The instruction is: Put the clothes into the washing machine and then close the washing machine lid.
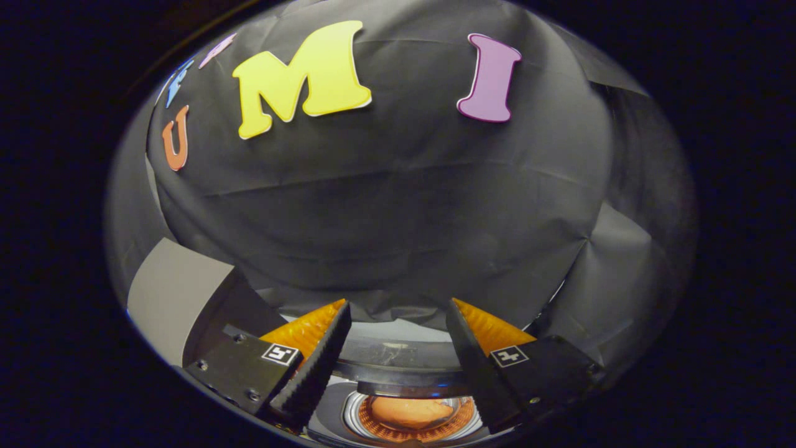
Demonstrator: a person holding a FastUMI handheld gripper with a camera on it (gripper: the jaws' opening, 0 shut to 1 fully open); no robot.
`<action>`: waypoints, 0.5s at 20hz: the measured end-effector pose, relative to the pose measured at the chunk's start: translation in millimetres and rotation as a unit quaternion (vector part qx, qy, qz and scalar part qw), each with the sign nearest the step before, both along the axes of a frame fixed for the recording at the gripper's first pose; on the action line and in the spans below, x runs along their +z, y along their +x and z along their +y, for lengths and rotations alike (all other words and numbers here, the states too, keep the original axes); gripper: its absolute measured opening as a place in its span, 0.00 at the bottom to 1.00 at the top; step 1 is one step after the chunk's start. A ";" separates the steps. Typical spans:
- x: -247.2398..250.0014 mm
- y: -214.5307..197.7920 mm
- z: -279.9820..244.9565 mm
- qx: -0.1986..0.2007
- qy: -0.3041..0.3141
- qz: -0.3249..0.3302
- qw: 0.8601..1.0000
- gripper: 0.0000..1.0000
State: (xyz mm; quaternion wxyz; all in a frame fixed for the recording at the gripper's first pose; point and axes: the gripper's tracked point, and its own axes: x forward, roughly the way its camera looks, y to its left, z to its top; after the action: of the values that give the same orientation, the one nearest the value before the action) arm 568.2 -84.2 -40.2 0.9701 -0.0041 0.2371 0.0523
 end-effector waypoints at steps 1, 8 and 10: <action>1.4 -3.0 0.3 -0.001 0.001 -0.009 1.000 0.97; -2.7 -28.9 -0.2 -0.004 0.000 -0.054 0.999 0.97; -5.2 -35.5 0.1 -0.003 -0.001 -0.062 0.998 0.97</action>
State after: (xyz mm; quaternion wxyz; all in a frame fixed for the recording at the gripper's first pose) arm 532.8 -84.0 -45.4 0.9830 -0.0074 0.1767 0.0485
